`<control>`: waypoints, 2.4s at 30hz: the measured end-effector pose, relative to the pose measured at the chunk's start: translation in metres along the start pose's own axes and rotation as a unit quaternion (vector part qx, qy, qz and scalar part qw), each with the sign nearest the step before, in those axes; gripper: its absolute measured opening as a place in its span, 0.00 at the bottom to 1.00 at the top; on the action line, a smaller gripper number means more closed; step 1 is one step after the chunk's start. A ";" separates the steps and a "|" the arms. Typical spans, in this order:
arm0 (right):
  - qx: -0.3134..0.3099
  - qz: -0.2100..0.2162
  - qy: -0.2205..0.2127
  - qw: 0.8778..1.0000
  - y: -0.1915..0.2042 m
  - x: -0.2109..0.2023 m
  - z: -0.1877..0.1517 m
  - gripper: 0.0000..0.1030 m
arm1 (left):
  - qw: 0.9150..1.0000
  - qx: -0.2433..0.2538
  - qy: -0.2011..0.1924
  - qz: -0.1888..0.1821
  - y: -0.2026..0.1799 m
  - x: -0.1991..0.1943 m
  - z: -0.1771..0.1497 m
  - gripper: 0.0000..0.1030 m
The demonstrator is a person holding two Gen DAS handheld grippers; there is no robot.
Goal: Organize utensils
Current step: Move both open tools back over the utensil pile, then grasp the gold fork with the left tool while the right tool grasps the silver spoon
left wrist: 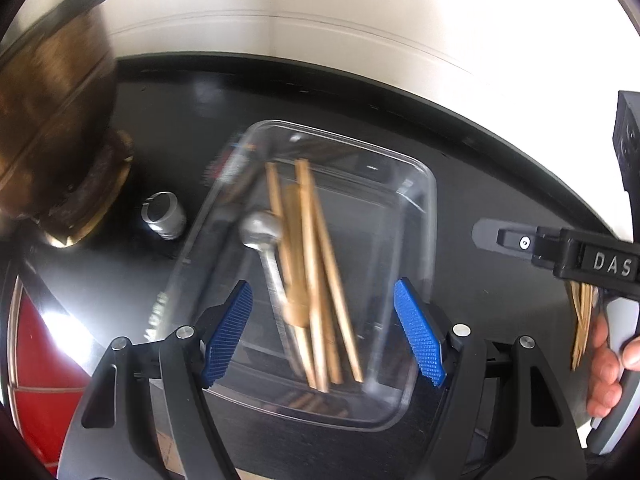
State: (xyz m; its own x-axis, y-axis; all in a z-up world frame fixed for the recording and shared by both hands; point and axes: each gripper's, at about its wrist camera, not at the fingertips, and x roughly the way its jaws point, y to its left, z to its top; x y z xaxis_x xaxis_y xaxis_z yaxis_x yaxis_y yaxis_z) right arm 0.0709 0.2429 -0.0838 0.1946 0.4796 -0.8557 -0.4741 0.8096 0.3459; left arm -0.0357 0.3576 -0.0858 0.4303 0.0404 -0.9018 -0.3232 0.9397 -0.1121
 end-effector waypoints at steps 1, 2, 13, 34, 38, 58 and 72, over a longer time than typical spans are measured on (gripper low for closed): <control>0.004 -0.003 -0.005 1.000 -0.007 -0.006 -0.004 0.63 | 1.000 0.009 0.001 -0.002 -0.009 0.000 -0.002 0.69; 0.012 -0.006 -0.012 1.000 -0.018 -0.014 -0.009 0.64 | 1.000 0.020 0.004 -0.005 -0.021 0.000 -0.004 0.69; 0.098 -0.069 -0.045 0.992 -0.164 -0.103 -0.075 0.64 | 0.992 0.108 0.036 -0.054 -0.176 0.011 -0.040 0.70; 0.177 -0.174 -0.049 0.967 -0.411 -0.208 -0.192 0.64 | 0.975 0.187 0.090 -0.082 -0.428 0.055 -0.100 0.71; 0.176 -0.169 -0.041 0.969 -0.426 -0.209 -0.193 0.64 | 0.978 0.171 0.096 -0.064 -0.439 0.069 -0.101 0.71; 0.099 -0.178 -0.002 0.979 -0.439 -0.144 -0.118 0.64 | 0.985 0.116 0.125 -0.024 -0.445 0.127 -0.083 0.66; 0.116 -0.205 0.005 0.972 -0.457 -0.114 -0.081 0.31 | 0.977 0.172 0.113 -0.049 -0.458 0.123 -0.083 0.19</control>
State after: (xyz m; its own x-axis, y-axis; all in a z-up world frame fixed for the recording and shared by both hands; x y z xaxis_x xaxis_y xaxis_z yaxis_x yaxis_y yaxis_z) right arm 0.1958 -0.2091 -0.1753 0.3171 0.0984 -0.9433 -0.1521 0.9870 0.0518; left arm 0.0954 -0.0958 -0.1801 0.2354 -0.0955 -0.9672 0.0287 0.9954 -0.0913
